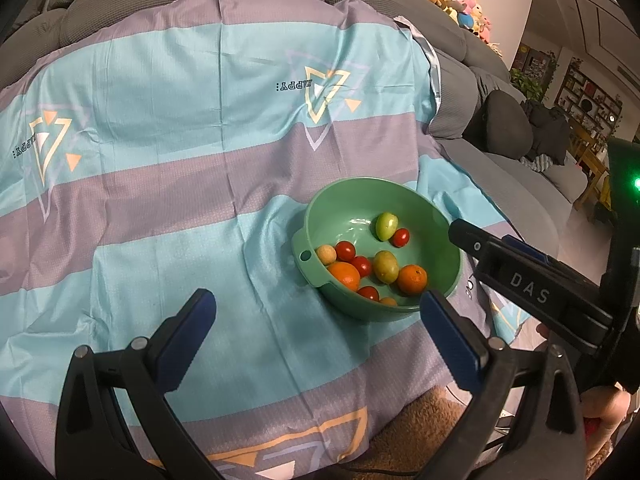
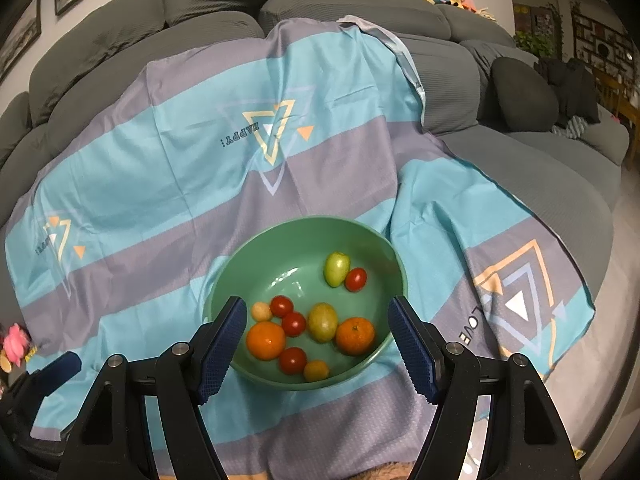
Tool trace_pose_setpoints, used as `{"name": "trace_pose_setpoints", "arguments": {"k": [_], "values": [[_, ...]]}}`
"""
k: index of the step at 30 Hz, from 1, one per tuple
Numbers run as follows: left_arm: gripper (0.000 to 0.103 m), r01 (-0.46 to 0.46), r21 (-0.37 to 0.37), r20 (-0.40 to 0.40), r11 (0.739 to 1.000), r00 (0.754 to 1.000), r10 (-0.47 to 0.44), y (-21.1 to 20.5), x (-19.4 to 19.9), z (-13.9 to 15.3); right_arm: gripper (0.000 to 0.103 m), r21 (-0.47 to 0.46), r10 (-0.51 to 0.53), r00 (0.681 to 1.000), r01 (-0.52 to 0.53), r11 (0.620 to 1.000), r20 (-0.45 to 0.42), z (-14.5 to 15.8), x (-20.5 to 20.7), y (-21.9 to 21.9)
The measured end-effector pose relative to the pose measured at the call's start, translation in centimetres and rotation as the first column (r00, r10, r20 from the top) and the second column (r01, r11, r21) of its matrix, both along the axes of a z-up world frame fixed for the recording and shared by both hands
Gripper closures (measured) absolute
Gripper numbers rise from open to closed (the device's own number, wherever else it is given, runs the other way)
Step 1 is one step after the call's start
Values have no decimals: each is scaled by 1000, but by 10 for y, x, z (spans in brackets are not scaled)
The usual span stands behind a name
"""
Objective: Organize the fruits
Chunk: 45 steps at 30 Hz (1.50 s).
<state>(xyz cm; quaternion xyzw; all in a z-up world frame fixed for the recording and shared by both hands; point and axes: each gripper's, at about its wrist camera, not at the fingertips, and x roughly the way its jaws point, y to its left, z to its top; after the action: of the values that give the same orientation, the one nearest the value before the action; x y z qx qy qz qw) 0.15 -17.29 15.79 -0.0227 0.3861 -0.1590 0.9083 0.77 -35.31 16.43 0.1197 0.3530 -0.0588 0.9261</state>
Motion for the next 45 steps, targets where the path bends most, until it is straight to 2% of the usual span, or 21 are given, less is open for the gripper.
{"name": "trace_pose_setpoints", "arguments": {"k": [45], "values": [[1,-2,-21,4,1000,1000,2,4,-7,-1,29,-23,8,1000,-8,1000,-11,-2,0,2]]}}
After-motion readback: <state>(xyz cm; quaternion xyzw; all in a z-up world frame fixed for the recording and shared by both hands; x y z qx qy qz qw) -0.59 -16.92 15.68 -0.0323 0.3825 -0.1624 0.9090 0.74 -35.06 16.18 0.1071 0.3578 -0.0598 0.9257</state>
